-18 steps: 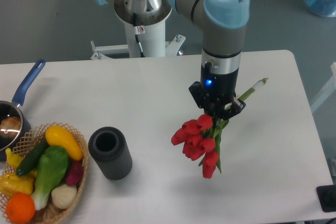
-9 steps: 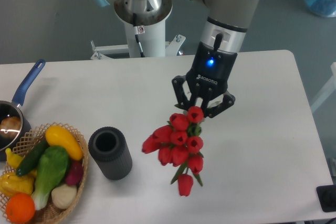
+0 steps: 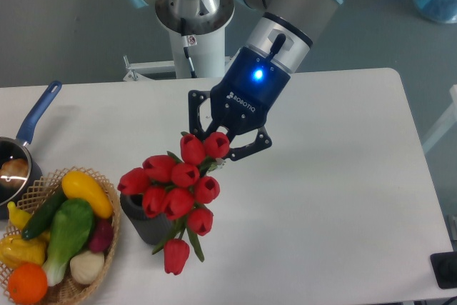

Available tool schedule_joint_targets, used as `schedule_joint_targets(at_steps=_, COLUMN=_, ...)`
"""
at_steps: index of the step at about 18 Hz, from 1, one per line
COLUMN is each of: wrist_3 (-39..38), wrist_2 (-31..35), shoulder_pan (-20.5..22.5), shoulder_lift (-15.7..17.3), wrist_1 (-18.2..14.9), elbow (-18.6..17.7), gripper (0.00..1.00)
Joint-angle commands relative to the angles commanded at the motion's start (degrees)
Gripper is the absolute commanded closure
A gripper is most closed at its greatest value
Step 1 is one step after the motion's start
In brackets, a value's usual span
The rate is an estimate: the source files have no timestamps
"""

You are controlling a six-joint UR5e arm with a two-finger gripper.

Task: Insert the flowers into the vase
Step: 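Carry the tulips toward the black vase, tilting stems over its opening, then lower the tulip stems into the black vase opening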

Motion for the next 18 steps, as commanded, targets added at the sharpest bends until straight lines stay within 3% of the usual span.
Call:
schedule_joint_targets(at_steps=5, wrist_3=0.00, wrist_2=-8.61, shoulder_pan=-1.15, shoulder_lift=-0.97, wrist_1=0.70, elbow=-0.53, gripper=1.00)
schedule_joint_targets(at_steps=10, wrist_3=0.09, wrist_2=-9.32, shoulder_pan=-3.60, shoulder_lift=-2.37, wrist_1=5.88, elbow=-0.53, gripper=1.00)
schedule_joint_targets(at_steps=15, wrist_3=0.18, wrist_2=-9.67, shoulder_pan=-5.27, shoulder_lift=-2.99, wrist_1=6.51, elbow=-0.18, gripper=1.00)
schedule_joint_targets(at_steps=18, wrist_3=0.26, wrist_2=-13.80, shoulder_pan=-7.21, shoulder_lift=-5.36, wrist_1=6.51, elbow=0.00, gripper=1.00)
